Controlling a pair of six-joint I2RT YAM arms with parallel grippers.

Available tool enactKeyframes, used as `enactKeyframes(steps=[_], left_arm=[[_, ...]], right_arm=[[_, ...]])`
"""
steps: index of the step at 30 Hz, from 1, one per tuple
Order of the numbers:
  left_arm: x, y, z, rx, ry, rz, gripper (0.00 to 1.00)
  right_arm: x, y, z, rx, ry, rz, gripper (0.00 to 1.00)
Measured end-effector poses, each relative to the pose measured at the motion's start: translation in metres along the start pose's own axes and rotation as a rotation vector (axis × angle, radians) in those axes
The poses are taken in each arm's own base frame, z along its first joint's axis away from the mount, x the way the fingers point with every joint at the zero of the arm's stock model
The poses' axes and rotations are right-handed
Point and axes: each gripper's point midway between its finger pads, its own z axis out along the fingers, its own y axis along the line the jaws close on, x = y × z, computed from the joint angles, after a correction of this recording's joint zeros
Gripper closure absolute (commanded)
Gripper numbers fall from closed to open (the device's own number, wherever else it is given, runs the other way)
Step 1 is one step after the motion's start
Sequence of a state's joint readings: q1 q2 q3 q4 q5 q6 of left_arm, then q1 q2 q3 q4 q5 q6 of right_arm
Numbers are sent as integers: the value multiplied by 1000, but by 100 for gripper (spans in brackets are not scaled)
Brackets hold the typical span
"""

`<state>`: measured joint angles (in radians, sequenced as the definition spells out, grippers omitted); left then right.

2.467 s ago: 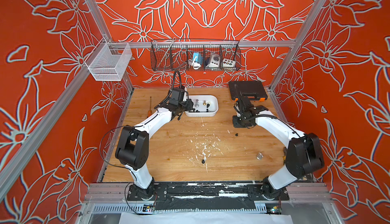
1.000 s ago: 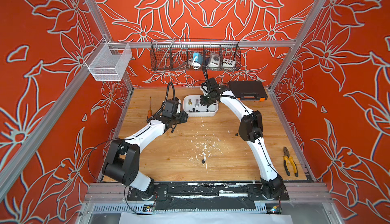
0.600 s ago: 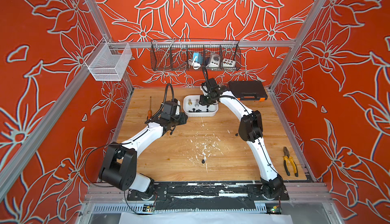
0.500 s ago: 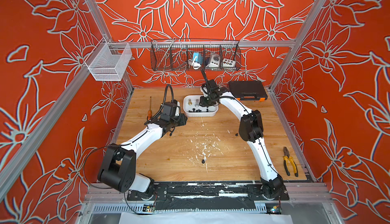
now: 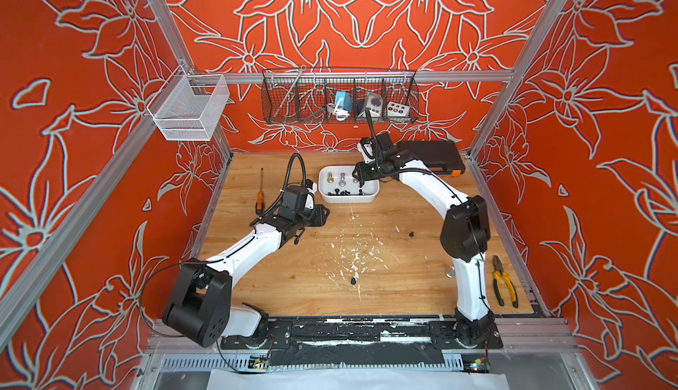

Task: Put the chess pieces into the storage box
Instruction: Pick up the chess piece at the center of the board.

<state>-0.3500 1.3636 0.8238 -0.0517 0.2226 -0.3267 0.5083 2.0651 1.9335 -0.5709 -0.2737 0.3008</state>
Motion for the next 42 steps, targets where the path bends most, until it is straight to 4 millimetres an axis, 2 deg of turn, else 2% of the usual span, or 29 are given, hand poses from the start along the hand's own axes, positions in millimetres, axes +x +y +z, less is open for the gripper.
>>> enactKeyframes(steps=[3,6,9,17,21,24,31,37,42], left_arm=[[3,-8,-1,31,-1,52,60],[9,-17,-1,68,10,107,60],[18,-27,0,114,31,175,59],[48,-68,-11,252,73,458,57],[67,-79,-14,294,115,595,56],[81,-90,-19,350,140,707,56],[119,-115,-37,539,159,988,53],[150,-120,-45,628,193,1193,51],[174,-122,-42,678,245,1297,51]], right_arm=[[-2,6,-27,-6,-44,-18,57],[14,3,-42,5,-42,-19,57],[46,-11,-49,39,-1,-1,56],[157,-60,-77,147,129,153,55],[192,-76,-96,196,147,219,54],[203,-84,-110,230,137,242,53],[202,-100,-137,292,62,269,51],[209,-110,-139,312,69,295,51],[215,-112,-138,313,82,308,51]])
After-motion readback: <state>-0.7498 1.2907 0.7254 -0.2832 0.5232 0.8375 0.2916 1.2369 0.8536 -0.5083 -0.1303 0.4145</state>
